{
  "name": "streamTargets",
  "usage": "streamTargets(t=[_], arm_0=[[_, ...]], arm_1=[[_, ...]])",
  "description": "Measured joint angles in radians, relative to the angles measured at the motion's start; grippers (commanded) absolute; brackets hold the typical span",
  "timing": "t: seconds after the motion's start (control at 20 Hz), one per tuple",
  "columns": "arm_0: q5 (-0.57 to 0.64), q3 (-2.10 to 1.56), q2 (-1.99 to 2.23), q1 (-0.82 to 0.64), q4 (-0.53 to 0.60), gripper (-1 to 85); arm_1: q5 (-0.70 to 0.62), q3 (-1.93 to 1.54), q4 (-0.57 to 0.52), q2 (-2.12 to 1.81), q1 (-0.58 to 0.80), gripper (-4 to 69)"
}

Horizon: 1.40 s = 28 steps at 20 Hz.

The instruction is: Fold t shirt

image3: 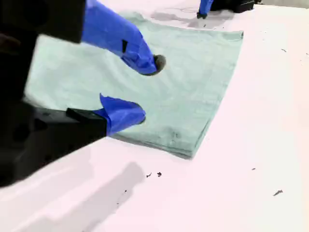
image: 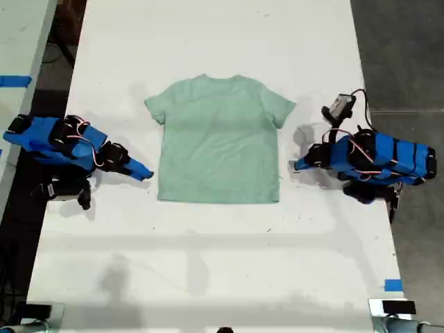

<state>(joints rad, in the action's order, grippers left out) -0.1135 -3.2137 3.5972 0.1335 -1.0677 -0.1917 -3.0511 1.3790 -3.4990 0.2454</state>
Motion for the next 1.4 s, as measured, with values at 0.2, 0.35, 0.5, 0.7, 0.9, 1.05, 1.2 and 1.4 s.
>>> streamTargets(t=[0.2, 0.35, 0.5, 0.7, 0.9, 1.05, 1.2, 1.4], arm_0=[[0.000, 0.000, 0.000, 0.000, 0.000, 12.6], [0.000, 0.000, 0.000, 0.000, 0.000, 12.6], [0.000, 0.000, 0.000, 0.000, 0.000, 12.6], [0.000, 0.000, 0.000, 0.000, 0.000, 12.6], [0.000, 0.000, 0.000, 0.000, 0.000, 12.6], [0.000, 0.000, 0.000, 0.000, 0.000, 12.6], [0.000, 0.000, 0.000, 0.000, 0.000, 12.6], [0.000, 0.000, 0.000, 0.000, 0.000, 12.6]], arm_1=[[-0.026, 0.000, 0.000, 0.000, 0.003, 1.4], [-0.103, 0.002, 0.000, 0.000, 0.041, 1.4], [-0.132, 0.009, 0.000, 0.000, 0.067, 4.2], [-0.164, 0.072, 0.021, 0.025, 0.156, 7.0], [-0.342, 0.302, -0.025, 0.371, 0.414, 17.4], [-0.545, 0.741, -0.064, 0.927, 0.653, 22.4], [-0.627, 1.097, -0.115, 1.404, 0.726, 22.3], [-0.643, 1.313, -0.132, 1.822, 0.770, 22.0]])
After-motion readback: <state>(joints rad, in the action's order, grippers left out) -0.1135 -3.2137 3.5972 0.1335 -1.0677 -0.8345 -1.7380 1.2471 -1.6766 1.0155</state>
